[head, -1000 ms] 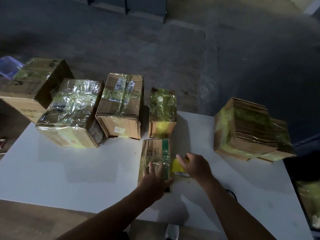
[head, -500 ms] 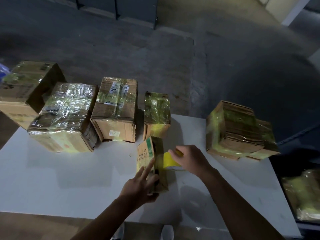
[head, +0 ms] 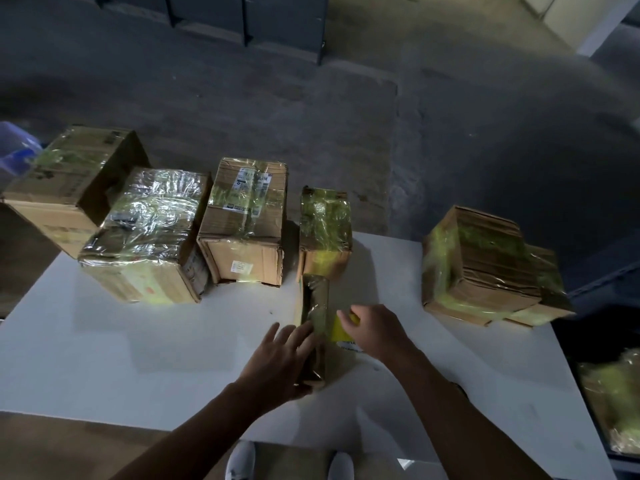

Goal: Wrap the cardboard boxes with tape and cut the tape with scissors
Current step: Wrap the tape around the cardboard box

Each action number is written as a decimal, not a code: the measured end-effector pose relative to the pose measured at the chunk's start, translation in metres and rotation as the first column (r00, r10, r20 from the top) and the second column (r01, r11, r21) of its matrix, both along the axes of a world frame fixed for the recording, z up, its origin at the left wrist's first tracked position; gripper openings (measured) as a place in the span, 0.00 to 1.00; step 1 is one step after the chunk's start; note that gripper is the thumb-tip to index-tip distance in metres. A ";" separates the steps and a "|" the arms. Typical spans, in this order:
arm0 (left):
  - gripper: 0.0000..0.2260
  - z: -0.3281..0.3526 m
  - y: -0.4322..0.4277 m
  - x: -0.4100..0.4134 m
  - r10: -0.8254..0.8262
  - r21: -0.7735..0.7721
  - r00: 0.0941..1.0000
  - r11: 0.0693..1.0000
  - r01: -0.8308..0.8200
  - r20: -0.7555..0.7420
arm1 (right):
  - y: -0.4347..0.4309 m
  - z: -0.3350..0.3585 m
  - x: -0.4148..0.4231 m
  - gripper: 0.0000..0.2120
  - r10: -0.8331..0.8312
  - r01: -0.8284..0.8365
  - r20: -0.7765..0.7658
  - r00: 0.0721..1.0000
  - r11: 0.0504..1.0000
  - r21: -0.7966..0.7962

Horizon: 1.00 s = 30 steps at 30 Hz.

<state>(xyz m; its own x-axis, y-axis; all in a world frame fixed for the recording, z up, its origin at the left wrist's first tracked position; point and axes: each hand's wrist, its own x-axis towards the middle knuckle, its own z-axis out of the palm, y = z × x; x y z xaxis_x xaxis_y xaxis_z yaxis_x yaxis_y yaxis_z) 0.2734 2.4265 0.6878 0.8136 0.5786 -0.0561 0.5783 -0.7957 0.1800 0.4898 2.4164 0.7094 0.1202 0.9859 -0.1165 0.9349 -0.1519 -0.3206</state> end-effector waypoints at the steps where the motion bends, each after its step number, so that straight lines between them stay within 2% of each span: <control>1: 0.46 0.001 0.001 0.002 0.028 0.022 0.998 0.999 -0.027 -0.047 | 0.002 -0.001 -0.003 0.24 0.012 -0.012 -0.006 1.000 1.000 -0.004; 4: 0.52 0.002 0.002 0.012 0.072 0.073 0.979 0.996 -0.059 -0.192 | 0.005 -0.005 -0.010 0.23 0.010 -0.011 -0.029 1.000 1.000 -0.017; 8: 0.49 0.009 0.005 0.025 0.056 0.103 0.956 0.994 -0.027 -0.287 | 0.007 -0.006 -0.008 0.20 0.031 -0.033 -0.051 0.998 0.999 -0.033; 12: 0.47 0.001 0.003 0.011 0.022 0.046 0.986 0.999 -0.014 -0.166 | 0.005 -0.003 -0.004 0.24 0.033 -0.034 -0.033 0.999 0.999 -0.011; 16: 0.42 -0.009 0.001 -0.003 -0.023 -0.124 1.000 0.992 0.021 -0.021 | 0.000 -0.007 -0.005 0.23 0.047 -0.047 -0.045 0.998 0.999 -0.014; 21: 0.30 -0.001 0.005 0.003 -0.111 -0.135 0.992 0.986 0.101 -0.063 | -0.003 -0.011 0.001 0.20 0.030 -0.028 -0.076 0.997 0.999 0.028; 23: 0.25 0.001 0.005 0.008 -0.171 -0.104 0.979 0.982 0.159 -0.111 | -0.003 -0.009 0.001 0.22 0.045 -0.044 -0.032 0.998 0.999 0.019; 27: 0.26 -0.002 0.004 0.015 -0.150 -0.078 0.975 0.987 0.139 -0.163 | -0.003 -0.004 0.000 0.24 0.045 -0.045 -0.002 0.999 0.999 0.021; 30: 0.28 -0.008 0.002 0.012 -0.069 -0.110 0.991 0.992 0.056 -0.112 | -0.004 0.000 0.001 0.23 0.053 -0.051 -0.052 0.997 0.998 0.035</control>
